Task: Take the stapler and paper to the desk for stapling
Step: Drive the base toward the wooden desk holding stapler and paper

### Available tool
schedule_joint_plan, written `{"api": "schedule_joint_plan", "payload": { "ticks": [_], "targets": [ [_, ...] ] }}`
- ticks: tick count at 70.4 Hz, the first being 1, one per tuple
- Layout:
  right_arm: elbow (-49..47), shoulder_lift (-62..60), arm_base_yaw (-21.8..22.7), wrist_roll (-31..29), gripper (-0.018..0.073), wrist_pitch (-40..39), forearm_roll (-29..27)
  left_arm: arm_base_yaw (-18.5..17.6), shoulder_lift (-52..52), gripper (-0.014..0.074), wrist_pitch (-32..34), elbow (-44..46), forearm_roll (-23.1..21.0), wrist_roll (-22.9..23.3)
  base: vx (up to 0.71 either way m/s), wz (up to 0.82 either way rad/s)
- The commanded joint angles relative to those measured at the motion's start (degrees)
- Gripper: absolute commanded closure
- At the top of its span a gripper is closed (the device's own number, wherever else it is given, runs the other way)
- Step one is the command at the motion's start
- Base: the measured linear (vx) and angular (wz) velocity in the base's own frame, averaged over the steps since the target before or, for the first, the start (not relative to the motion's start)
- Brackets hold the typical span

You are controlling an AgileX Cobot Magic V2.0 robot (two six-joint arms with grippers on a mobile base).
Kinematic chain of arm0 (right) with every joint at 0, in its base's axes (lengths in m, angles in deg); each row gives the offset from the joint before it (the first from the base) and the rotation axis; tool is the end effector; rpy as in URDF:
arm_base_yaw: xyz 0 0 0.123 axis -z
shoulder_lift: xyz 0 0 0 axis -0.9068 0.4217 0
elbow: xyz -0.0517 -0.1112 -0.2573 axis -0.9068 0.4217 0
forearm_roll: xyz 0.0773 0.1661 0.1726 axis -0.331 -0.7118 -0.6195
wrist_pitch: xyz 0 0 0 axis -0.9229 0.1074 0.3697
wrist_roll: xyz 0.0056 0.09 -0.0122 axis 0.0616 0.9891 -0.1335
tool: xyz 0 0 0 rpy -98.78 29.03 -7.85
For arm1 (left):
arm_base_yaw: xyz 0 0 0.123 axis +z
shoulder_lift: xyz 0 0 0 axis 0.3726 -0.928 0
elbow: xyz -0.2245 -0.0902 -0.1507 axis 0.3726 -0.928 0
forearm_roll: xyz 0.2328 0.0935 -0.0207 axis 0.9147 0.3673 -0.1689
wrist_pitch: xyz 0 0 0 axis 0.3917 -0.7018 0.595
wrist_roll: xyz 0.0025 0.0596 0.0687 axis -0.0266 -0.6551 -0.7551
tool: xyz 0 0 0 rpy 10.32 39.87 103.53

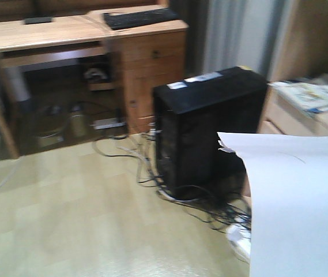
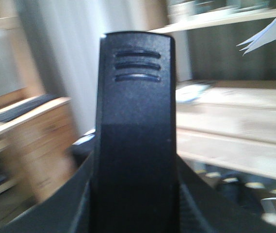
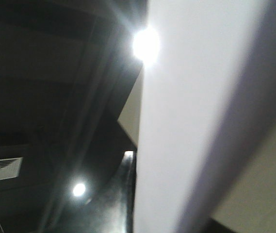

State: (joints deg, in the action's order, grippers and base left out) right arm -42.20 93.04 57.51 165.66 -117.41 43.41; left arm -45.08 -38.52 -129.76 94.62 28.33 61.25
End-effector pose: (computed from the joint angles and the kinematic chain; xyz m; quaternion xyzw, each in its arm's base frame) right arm 0.0476 0.0286 0.2974 0.0788 0.3184 0.6633 0.6726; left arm -0.0369 0.0045 0.3509 0.2418 0.6706 -0.1202 0.6909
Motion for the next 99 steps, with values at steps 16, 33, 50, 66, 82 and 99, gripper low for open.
{"api": "schedule_joint_plan", "payload": {
  "ticks": [16,33,50,66,82,99],
  "targets": [
    [-1.3,0.6,0.2,-0.5,0.0561,-2.2,-0.3,-0.1,-1.1,0.0603,6.5,1.1,-0.9,0.1,0.01,0.55],
    [-1.3,0.6,0.2,-0.5,0.0561,-2.2,-0.3,-0.1,-1.1,0.0603,6.5,1.1,-0.9,0.1,0.06,0.36],
    [-1.3,0.6,0.2,-0.5,0.0561,-2.2,-0.3,-0.1,-1.1,0.0603,6.5,1.1,-0.9,0.1,0.1,0.24],
    [-1.3,0.6,0.2,-0.5,0.0561,-2.2,-0.3,-0.1,-1.1,0.0603,6.5,1.1,-0.9,0.1,0.13,0.15],
    [-1.3,0.6,0.2,-0.5,0.0561,-2.2,-0.3,-0.1,-1.1,0.0603,6.5,1.1,-0.9,0.1,0.17,0.09],
    [-1.3,0.6,0.2,-0.5,0.0561,-2.2,-0.3,-0.1,-1.1,0.0603,6.5,1.1,-0.9,0.1,0.22,0.03]
  ]
}}
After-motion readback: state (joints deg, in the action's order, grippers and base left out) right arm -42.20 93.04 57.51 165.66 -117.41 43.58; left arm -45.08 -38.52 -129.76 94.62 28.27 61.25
